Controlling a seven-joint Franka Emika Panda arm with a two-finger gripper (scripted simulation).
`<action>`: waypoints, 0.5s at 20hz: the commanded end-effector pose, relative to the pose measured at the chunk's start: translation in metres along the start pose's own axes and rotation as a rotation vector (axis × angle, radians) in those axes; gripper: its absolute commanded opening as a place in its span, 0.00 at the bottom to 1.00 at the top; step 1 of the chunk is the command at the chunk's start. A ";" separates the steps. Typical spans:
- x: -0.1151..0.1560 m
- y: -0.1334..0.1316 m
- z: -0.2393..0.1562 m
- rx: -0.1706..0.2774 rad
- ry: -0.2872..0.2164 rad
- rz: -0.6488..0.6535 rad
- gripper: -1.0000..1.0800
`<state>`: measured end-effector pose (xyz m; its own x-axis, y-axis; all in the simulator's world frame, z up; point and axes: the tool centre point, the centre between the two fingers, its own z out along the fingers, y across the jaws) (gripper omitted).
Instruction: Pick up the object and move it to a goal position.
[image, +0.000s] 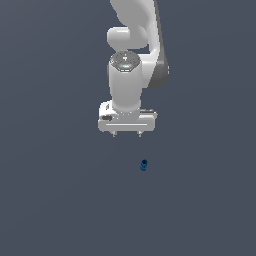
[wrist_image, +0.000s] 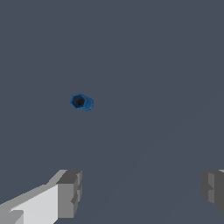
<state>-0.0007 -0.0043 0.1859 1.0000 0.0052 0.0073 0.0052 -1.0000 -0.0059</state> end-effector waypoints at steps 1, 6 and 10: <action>0.000 0.000 0.000 0.000 0.000 0.000 0.96; -0.002 -0.019 0.005 0.002 -0.012 -0.025 0.96; -0.005 -0.036 0.009 0.004 -0.024 -0.042 0.96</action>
<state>-0.0046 0.0267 0.1778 0.9990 0.0433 -0.0128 0.0432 -0.9990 -0.0094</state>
